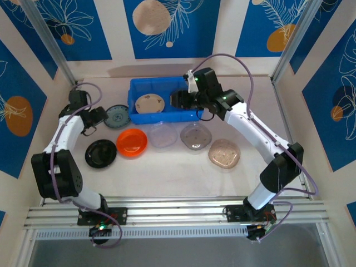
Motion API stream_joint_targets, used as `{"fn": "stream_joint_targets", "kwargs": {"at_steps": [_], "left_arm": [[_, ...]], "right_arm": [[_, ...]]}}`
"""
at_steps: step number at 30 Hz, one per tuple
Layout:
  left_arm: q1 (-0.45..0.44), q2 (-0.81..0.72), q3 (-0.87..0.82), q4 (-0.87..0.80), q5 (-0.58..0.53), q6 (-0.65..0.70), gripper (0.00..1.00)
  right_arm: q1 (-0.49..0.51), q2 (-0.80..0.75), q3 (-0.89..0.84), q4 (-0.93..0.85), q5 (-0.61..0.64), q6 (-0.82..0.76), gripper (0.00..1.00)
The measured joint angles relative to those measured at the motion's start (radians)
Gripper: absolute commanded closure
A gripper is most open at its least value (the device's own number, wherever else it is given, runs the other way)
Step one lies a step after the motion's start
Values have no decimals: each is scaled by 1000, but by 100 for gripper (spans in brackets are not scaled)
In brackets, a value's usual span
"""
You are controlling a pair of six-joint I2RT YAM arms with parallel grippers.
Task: Place the plates into the plastic bin on the countertop
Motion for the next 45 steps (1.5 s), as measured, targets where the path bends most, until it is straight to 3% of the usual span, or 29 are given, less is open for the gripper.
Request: {"fn": "stream_joint_targets", "kwargs": {"at_steps": [4, 11, 21, 45], "left_arm": [[71, 26, -45, 83, 97, -51, 30], [84, 151, -42, 242, 229, -130, 51], [89, 307, -7, 346, 288, -183, 58], [89, 412, 3, 448, 341, -202, 71]], "right_arm": [[0, 15, -20, -5, -17, 9, 56], [-1, 30, -20, -2, -53, 13, 56], [-31, 84, -19, 4, -85, 28, 57], [-40, 138, 0, 3, -136, 48, 58]]}}
